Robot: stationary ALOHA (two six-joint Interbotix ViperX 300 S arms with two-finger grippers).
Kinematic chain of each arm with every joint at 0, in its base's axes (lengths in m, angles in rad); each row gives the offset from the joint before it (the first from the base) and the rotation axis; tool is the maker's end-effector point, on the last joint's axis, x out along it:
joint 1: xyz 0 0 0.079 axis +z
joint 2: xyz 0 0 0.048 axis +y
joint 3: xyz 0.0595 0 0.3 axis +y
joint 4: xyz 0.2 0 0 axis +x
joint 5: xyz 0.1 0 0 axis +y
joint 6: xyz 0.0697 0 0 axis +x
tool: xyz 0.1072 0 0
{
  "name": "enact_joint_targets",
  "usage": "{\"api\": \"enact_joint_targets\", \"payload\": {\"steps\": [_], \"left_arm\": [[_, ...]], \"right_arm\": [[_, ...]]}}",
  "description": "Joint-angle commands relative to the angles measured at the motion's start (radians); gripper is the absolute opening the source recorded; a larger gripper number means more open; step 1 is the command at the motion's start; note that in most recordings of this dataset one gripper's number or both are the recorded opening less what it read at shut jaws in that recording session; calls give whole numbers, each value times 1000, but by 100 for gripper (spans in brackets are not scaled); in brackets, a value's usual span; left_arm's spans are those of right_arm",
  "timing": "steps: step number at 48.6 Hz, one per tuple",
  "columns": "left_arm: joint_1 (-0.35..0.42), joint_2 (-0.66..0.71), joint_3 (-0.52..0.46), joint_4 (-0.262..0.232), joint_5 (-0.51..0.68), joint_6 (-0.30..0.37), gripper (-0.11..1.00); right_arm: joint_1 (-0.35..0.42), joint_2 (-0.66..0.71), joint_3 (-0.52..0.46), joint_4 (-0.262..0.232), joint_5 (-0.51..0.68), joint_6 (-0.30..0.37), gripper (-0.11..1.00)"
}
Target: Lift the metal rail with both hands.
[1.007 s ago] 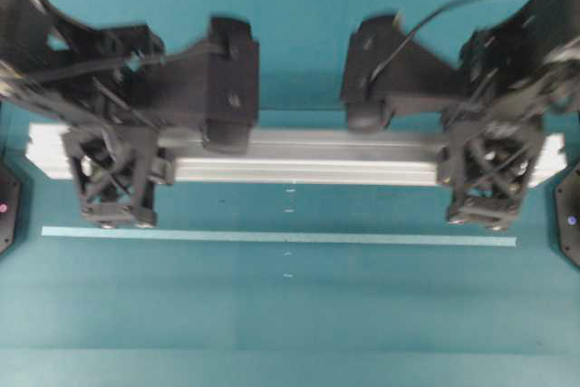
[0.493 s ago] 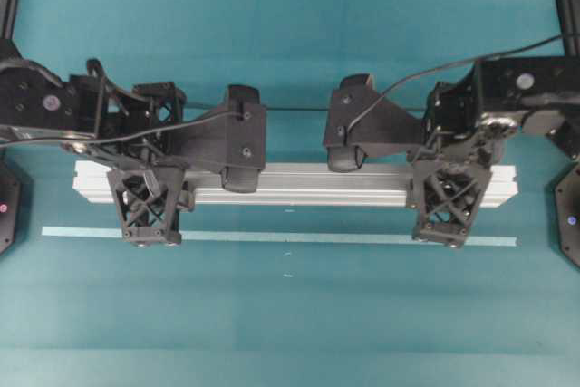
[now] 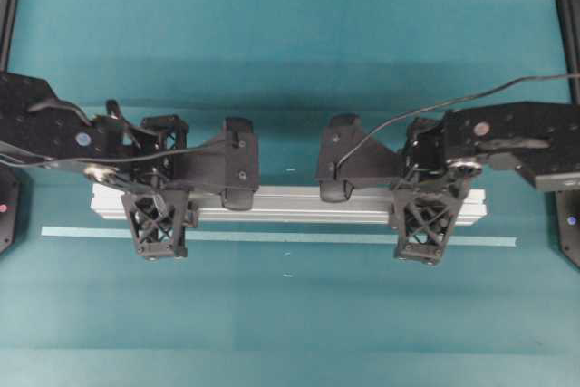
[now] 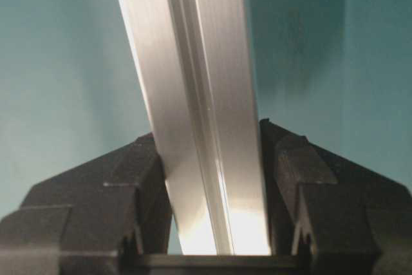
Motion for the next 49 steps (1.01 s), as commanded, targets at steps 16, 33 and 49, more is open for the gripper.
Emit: {"api": "enact_joint_targets", "payload": {"steps": [16, 33, 49], "left_arm": [[-2, 71, 58, 3, -137, -8, 32], [-3, 138, 75, 3, -196, -8, 32], [6, 160, 81, 3, -216, 3, 32]], "right_arm": [[3, 63, 55, 2, -141, -20, 40], [21, 72, 106, 2, -216, -12, 40], [23, 107, 115, 2, -261, -18, 40]]}}
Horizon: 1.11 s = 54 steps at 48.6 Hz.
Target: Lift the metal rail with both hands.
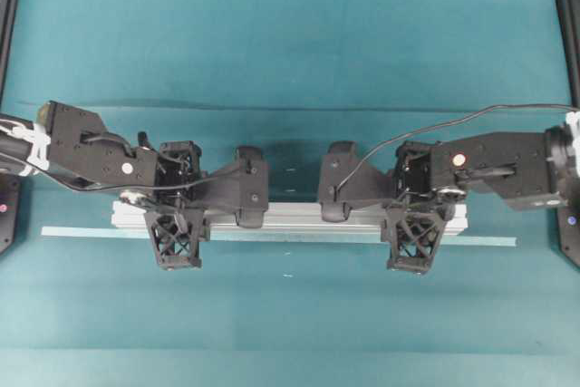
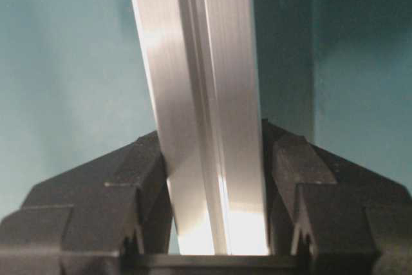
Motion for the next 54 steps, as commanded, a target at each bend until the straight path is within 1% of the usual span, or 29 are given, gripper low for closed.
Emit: {"api": "enact_joint_targets", "payload": {"steps": [1, 13, 23, 43, 54], "left_arm": [[9, -5, -5, 2, -8, 2, 32], [29, 0, -5, 2, -23, 5, 32], [26, 5, 3, 2, -31, 6, 32], [11, 6, 21, 2, -118, -9, 32], [11, 6, 28, 2, -144, -9, 32]], "right_arm": [[3, 11, -8, 2, -12, -2, 40], [3, 25, -2, 2, -41, -2, 40], [3, 26, 11, 2, -44, -2, 39], [-5, 28, 34, 2, -91, 2, 40], [-6, 31, 35, 2, -107, 5, 39]]}}
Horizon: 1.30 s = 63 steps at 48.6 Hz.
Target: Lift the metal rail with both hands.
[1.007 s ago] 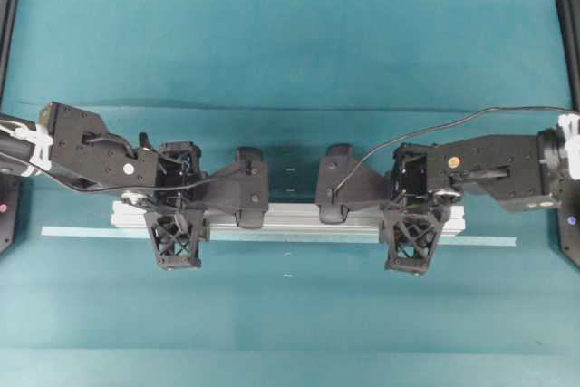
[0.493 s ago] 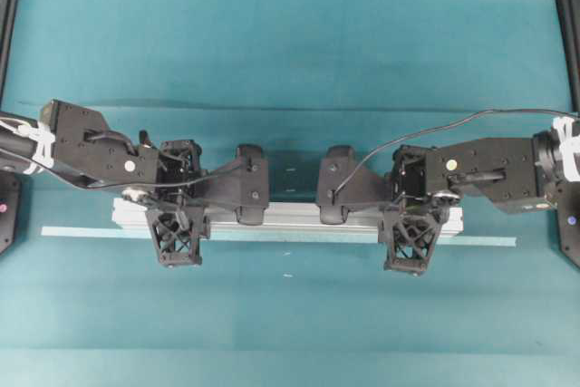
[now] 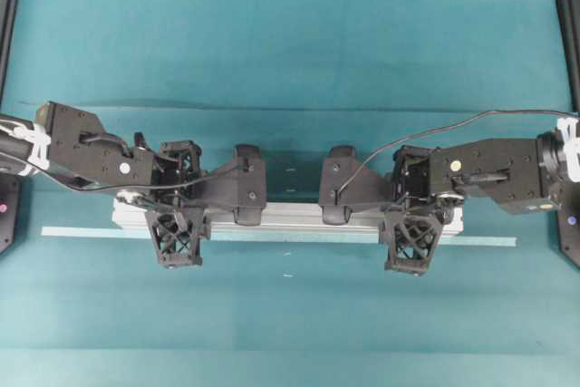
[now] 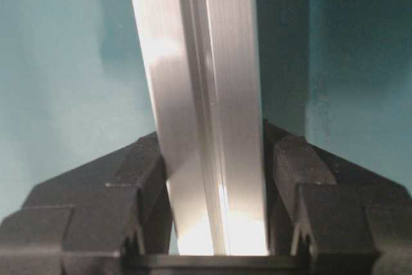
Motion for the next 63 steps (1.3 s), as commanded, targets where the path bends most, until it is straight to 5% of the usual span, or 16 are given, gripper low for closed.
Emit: {"api": "enact_joint_targets", "payload": {"steps": [1, 11, 16, 22, 28, 46, 63], "left_arm": [[-2, 2, -6, 2, -34, -11, 32], [-2, 2, 0, 2, -35, -12, 34], [-3, 2, 2, 2, -32, -11, 61], [-5, 2, 6, 2, -31, -12, 90], [-6, 0, 14, 2, -35, -11, 87], [-6, -9, 17, 2, -25, -5, 87], [-6, -195, 11, 2, 103, -3, 87]], "right_arm": [[-3, 11, -3, 2, -15, 5, 39], [-5, 11, -3, 2, -23, 3, 39], [-6, 11, -3, 2, -25, 5, 44], [-3, 9, 2, 2, -28, 5, 80], [0, 8, 6, -14, -28, 3, 100], [0, -2, 2, -32, -28, 5, 99], [-15, -166, -31, -41, -20, 6, 99]]}}
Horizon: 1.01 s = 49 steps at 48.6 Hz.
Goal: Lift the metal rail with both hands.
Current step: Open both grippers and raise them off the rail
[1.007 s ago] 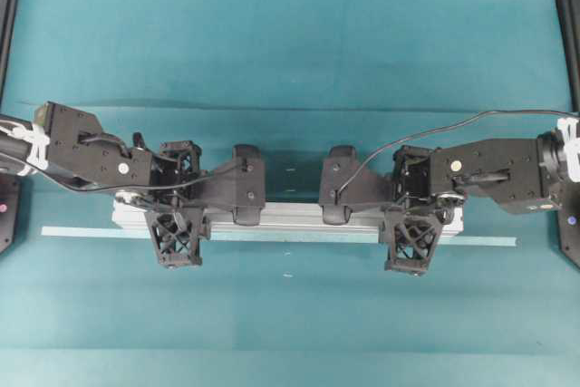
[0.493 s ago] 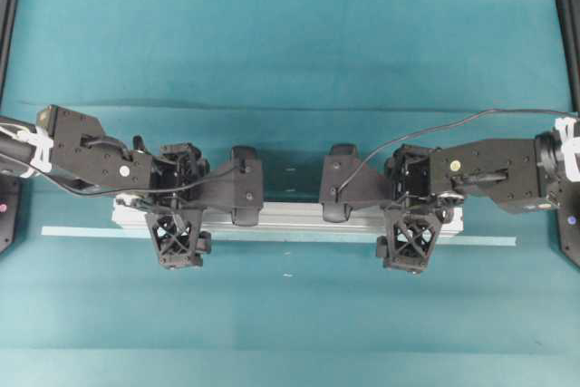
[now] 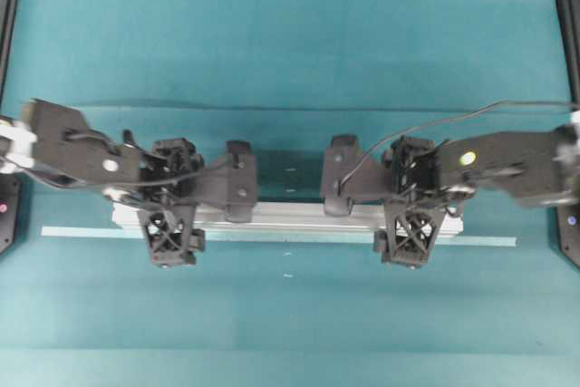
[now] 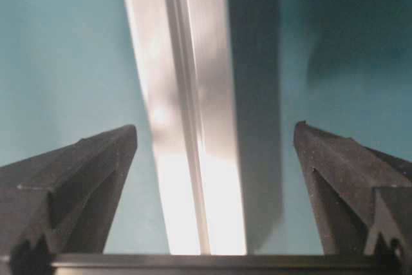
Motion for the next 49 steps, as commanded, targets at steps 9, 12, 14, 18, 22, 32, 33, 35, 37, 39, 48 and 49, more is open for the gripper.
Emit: {"api": "enact_joint_targets", "payload": {"steps": [9, 12, 14, 18, 22, 32, 33, 35, 37, 39, 48, 49], "left_arm": [[-6, -189, -6, 3, 72, 9, 87], [-6, -229, -6, 3, 72, 8, 87], [-6, -253, -6, 3, 72, 8, 87], [-6, -302, -5, 3, 72, 8, 88], [-6, -344, 0, 3, 72, 8, 88], [-6, -411, 23, 3, 54, 8, 88], [-6, -417, 25, 3, 48, 8, 88], [-6, -431, 31, 3, 29, 6, 88], [-6, -442, 37, 3, 9, 8, 88], [-5, -451, 43, 3, -20, 8, 88], [-5, -500, 78, 3, -169, 8, 88], [-5, -508, 81, 3, -181, 8, 88]], "right_arm": [[-11, -155, -18, -2, -8, 2, 99], [-15, -187, -17, -3, -8, 2, 99], [-18, -212, -17, -3, -9, 2, 99], [-23, -247, -14, -3, -12, 3, 99], [-29, -276, -8, -2, -17, 2, 99], [-35, -333, 5, -3, -64, -5, 99], [-34, -337, 5, -3, -72, -5, 99], [-35, -347, 5, -3, -92, -6, 99], [-35, -357, 8, -5, -112, -8, 99], [-34, -367, 11, -5, -137, -9, 99], [-35, -416, 41, -6, -244, -12, 99], [-35, -422, 43, -6, -252, -12, 99]]}}
